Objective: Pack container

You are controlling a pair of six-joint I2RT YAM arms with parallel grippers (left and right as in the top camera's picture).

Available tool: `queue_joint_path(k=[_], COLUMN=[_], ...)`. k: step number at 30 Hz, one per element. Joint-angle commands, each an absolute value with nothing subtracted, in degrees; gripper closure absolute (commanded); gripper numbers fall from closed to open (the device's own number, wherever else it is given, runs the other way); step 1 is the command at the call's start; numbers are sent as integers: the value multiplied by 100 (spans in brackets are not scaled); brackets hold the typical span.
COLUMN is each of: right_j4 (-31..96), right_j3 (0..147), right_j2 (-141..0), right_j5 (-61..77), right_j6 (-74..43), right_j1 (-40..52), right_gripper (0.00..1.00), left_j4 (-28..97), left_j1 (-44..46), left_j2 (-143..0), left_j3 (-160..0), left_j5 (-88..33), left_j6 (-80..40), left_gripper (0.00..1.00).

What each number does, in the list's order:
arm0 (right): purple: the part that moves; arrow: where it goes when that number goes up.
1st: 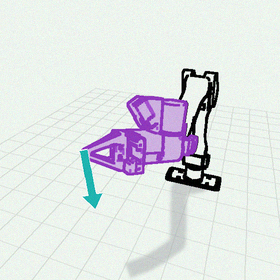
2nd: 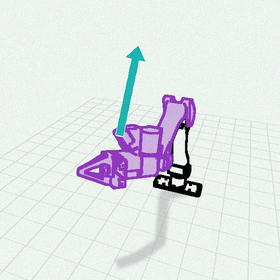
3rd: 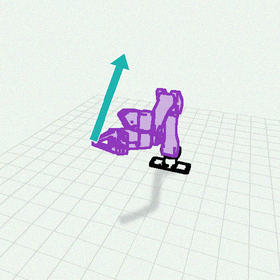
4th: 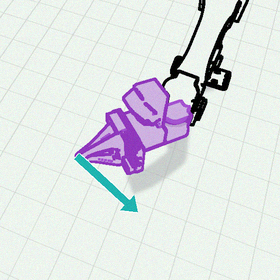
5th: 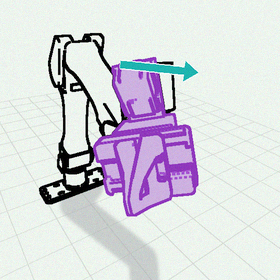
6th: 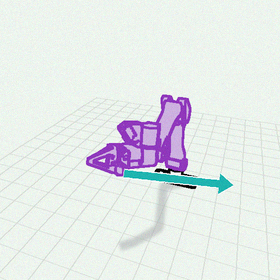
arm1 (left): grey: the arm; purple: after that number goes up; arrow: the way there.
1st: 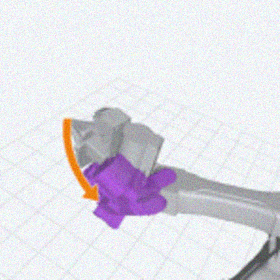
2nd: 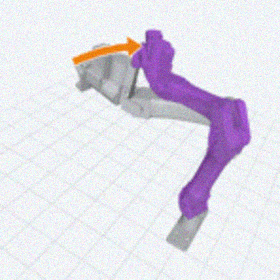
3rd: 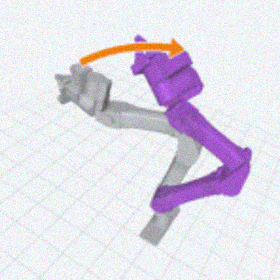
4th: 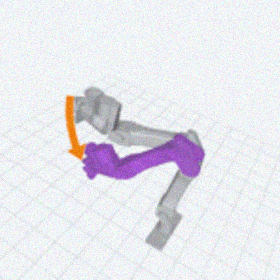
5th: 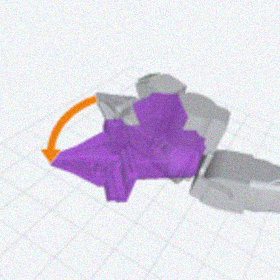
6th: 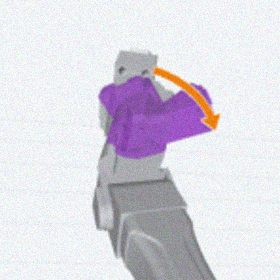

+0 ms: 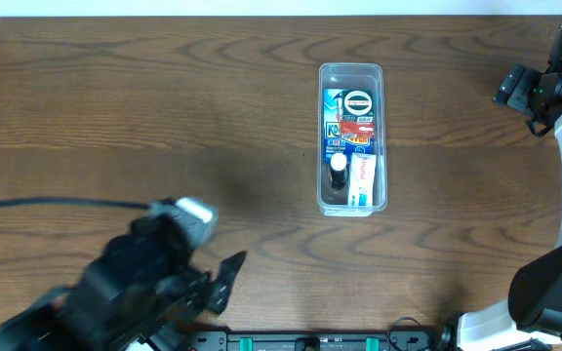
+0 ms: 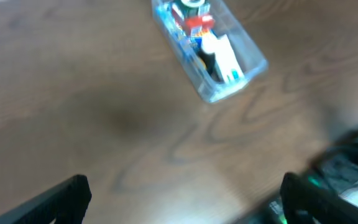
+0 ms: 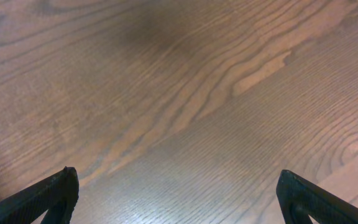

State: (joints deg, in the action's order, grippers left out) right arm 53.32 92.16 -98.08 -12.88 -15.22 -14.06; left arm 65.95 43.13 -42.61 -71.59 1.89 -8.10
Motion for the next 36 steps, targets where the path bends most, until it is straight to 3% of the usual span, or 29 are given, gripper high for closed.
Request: queue_joint_path(k=[1, 14, 24, 36], right_j4=[5341, 5341, 5341, 5341], right_j3=[9214, 9214, 9214, 9214], right_j2=[-9859, -9859, -9859, -9859], right_j5=[-1347, -1347, -1350, -1347], right_j6=[-1452, -1450, -1452, -1450], right_j1=[-1428, -1428, -1428, -1431], right_gripper=[1, 1, 1, 1], left_j4=[5966, 2023, 1739, 1446], left_j1=[3938, 1625, 919, 412], left_j2=[-4018, -1747, -338, -40], left_j3=[-6361, -2443, -1586, -1579], left_j5=[217, -716, -751, -753], left_j6=[-106, -113, -172, -174], left_gripper=[2, 2, 2, 2])
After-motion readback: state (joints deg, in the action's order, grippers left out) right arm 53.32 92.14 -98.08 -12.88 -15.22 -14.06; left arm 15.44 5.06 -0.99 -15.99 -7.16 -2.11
